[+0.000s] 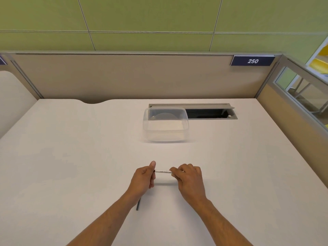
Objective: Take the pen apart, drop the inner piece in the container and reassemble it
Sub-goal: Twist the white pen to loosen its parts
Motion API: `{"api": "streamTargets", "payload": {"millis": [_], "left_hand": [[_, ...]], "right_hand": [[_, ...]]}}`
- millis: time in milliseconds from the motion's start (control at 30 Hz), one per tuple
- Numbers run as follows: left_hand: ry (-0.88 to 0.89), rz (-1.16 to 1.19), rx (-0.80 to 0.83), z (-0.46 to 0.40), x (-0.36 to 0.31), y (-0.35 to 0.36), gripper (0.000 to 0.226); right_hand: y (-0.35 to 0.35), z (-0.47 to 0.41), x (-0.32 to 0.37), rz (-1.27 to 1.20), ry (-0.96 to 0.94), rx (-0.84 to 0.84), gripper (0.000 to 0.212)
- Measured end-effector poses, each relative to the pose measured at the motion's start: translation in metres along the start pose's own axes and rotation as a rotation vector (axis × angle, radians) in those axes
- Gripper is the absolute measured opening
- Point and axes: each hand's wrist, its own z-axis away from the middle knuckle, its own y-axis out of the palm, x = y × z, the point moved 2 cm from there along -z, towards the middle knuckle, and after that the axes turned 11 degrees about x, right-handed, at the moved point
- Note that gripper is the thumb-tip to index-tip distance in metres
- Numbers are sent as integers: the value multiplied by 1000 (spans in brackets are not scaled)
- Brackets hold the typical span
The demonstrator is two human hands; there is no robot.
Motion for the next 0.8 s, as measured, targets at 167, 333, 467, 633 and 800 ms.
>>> {"api": "streamTargets", "payload": {"millis": [167,333,467,633,800], "left_hand": [[78,5,18,2,1,-1,29],[81,-155,-52,1,0,-2,38],[61,-100,-70,1,-6,-1,52],[37,-17,-28,3,-7,-1,50],[97,-26,20,2,-5,-2,28]], "right_hand": [[-1,0,-2,-13,15,-7,21],[-1,0,-1,-7,10,-2,19],[-1,0,1,-16,-4,-17,19],[-4,-1,1,-12,5,-19,18],[-6,-3,0,-1,24,-20,18]]}}
